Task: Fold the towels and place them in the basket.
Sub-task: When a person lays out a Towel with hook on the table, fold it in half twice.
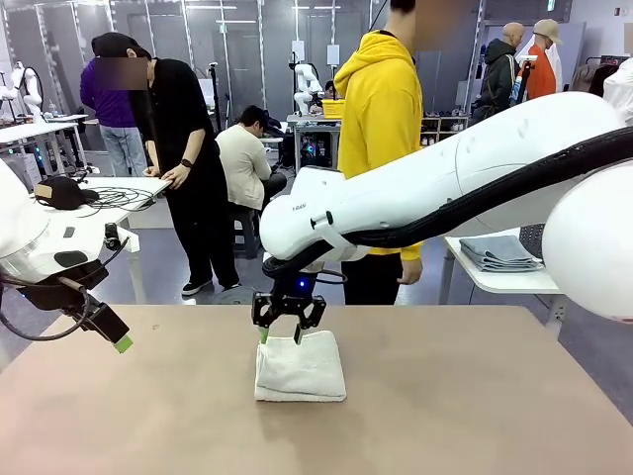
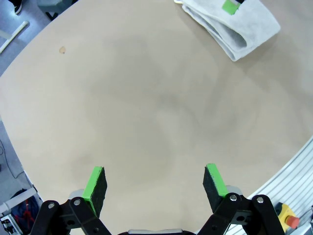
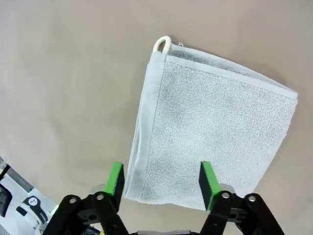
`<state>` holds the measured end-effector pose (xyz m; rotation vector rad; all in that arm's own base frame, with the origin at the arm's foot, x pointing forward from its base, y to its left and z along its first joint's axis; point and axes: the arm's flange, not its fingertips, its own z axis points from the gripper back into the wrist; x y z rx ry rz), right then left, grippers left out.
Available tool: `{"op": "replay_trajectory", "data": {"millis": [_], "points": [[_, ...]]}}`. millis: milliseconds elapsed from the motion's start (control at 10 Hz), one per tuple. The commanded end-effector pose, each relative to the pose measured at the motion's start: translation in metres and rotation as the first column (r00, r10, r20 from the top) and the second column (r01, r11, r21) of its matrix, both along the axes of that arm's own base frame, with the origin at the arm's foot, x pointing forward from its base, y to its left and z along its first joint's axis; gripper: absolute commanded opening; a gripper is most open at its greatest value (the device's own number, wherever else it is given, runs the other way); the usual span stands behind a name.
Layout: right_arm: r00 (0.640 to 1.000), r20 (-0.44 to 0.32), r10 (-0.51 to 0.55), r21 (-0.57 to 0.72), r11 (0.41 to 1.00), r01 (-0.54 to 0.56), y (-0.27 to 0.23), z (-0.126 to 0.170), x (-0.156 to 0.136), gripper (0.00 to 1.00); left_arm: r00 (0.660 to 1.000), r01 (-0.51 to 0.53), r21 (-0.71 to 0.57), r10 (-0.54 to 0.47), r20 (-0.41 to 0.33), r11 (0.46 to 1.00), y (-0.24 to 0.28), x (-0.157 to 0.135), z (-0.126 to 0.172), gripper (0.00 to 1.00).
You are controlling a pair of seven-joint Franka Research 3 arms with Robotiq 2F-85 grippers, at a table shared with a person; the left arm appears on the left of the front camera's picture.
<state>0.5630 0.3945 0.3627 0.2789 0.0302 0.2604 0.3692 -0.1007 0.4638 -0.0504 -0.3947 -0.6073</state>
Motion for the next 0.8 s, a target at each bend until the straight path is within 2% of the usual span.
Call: {"op": "replay_trajectory", "data": {"millis": [0, 100, 200, 700], "points": [[1.000, 0.001, -0.010, 0.062, 0.998, 0.010, -0.019, 0.000, -0.011, 1.00, 1.000, -0.007, 0.010, 0.007, 0.003, 1.000, -0.001, 0.001, 0.000, 1.00], [1.000, 0.003, -0.003, 0.050, 0.999, 0.003, -0.022, 0.000, -0.013, 0.98, 1.000, -0.007, 0.010, 0.007, 0.003, 1.000, -0.001, 0.001, 0.000, 1.00], [1.000, -0.005, -0.013, 0.017, 1.000, 0.013, -0.004, 0.001, 0.002, 0.98, 1.000, -0.007, 0.010, 0.007, 0.003, 1.000, -0.001, 0.001, 0.000, 1.00], [1.000, -0.005, -0.013, 0.017, 1.000, 0.013, -0.004, 0.001, 0.002, 0.98, 1.000, -0.007, 0.010, 0.007, 0.003, 1.000, -0.001, 0.001, 0.000, 1.00]]}}
